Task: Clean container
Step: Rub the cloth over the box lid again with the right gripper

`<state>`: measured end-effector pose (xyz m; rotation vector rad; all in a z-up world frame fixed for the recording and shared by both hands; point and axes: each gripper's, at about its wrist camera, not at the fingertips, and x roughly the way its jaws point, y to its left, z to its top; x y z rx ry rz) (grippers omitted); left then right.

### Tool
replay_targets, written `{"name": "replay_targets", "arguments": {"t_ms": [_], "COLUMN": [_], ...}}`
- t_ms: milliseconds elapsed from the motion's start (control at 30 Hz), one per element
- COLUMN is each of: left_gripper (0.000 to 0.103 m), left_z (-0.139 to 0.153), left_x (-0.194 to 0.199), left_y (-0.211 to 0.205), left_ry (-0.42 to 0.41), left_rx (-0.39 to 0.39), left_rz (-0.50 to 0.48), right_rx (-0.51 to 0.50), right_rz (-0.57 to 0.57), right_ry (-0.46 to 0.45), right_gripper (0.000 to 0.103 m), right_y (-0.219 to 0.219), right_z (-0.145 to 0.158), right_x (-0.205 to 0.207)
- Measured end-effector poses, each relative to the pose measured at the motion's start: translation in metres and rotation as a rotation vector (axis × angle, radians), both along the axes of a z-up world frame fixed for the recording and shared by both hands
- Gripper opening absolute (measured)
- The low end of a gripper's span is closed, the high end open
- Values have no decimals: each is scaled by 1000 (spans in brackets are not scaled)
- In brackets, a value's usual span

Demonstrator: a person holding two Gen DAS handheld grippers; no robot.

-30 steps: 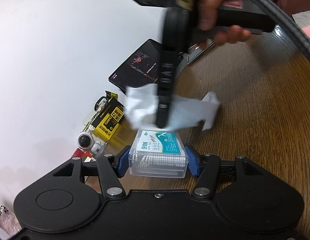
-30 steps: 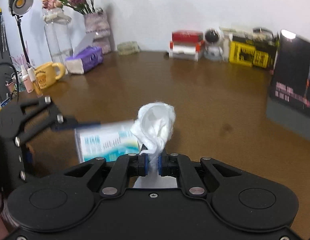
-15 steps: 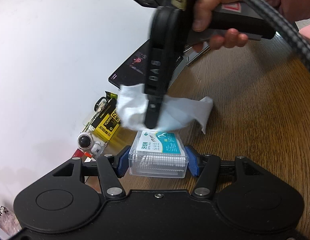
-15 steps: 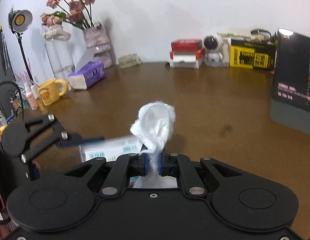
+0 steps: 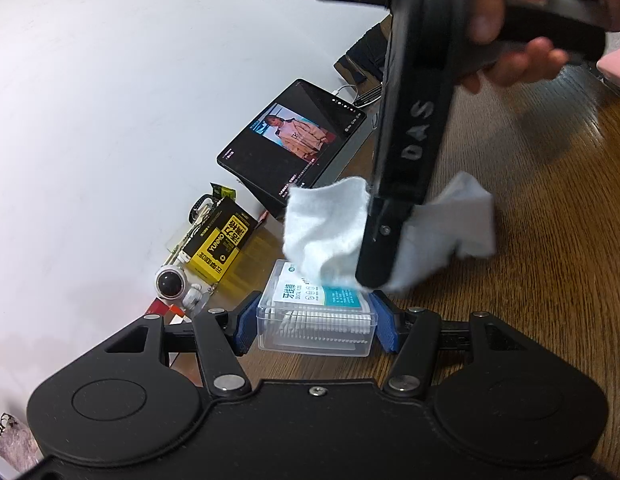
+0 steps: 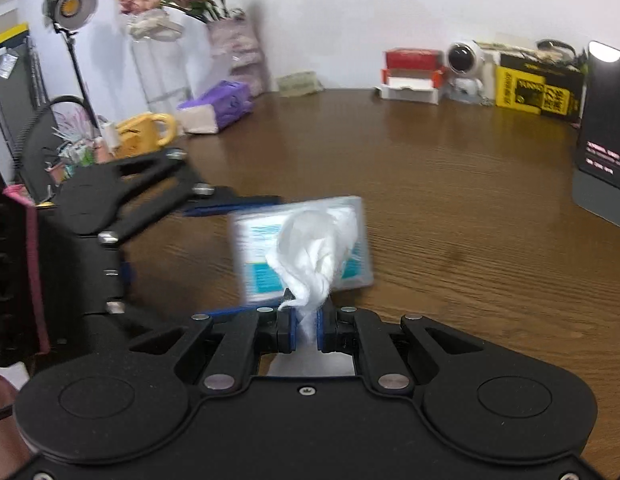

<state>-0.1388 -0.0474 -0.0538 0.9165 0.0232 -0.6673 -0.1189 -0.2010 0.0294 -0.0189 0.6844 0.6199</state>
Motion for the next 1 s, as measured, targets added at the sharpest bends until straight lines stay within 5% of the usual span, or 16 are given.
{"name": "replay_targets", "arguments": {"t_ms": [300,700,1000], "left_gripper": [57,57,56], "left_z": [0,1,1], "left_x": [-13,-9,-7], "left_y": [2,3,3], "left_ry": [-4,-3,-6], "left_rx": [1,1,1], "left_rz": [0,1,0], "right_rx": [-85,-63,15], "right_rz": [-96,97,71], "right_ry": [-30,-61,-129], "right_gripper": [9,9,9], "right_y": [-8,23,24], "right_z": [-4,11,24], "right_x": [12,-17,-8]}}
